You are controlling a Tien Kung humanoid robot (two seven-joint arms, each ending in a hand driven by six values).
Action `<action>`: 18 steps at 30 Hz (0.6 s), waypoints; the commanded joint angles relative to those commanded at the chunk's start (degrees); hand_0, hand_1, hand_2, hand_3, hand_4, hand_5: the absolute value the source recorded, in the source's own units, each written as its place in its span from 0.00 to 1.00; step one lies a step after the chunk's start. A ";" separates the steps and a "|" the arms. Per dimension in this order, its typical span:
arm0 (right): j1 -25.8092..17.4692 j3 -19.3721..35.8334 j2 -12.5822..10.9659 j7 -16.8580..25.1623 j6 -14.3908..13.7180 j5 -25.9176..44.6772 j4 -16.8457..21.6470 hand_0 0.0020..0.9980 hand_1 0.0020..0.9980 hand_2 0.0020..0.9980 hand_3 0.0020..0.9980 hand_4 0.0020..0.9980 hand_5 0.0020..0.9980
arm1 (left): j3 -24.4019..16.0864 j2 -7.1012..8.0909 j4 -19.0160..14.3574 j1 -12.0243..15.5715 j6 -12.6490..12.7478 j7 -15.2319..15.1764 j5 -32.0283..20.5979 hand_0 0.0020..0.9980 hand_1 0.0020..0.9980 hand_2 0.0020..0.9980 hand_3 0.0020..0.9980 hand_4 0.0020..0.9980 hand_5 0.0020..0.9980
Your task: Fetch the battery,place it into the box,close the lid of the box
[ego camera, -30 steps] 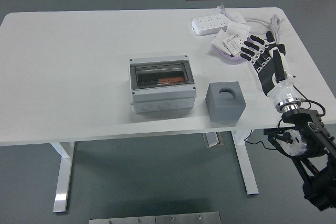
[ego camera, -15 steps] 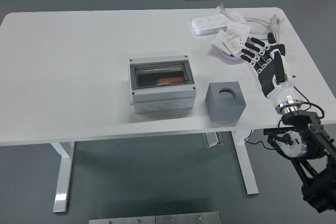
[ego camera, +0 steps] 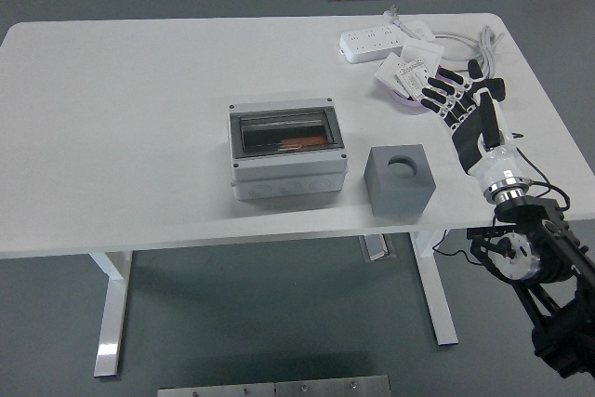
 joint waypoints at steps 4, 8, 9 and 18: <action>-0.81 0.92 0.27 -0.06 -0.06 -0.11 0.09 0.72 0.66 0.65 0.65 0.86 0.76 | -0.64 0.03 0.00 0.03 0.08 0.03 0.35 0.57 0.59 0.50 0.56 0.52 0.00; -1.09 1.72 0.47 -0.08 -0.13 -0.60 0.45 0.72 0.66 0.65 0.65 0.85 0.74 | -0.78 -0.22 0.00 0.28 0.00 0.08 0.38 0.57 0.59 0.50 0.56 0.52 0.00; -1.12 1.94 0.52 -0.07 -0.19 -0.90 0.60 0.72 0.66 0.65 0.65 0.85 0.74 | -0.75 -0.27 0.00 0.36 -0.02 0.08 0.32 0.57 0.59 0.50 0.56 0.52 0.00; -1.21 2.76 0.37 1.08 -4.41 -8.69 2.67 0.72 0.66 0.65 0.64 0.84 0.74 | -0.49 -0.14 0.00 0.36 -0.12 0.07 -0.03 0.57 0.59 0.50 0.56 0.52 0.00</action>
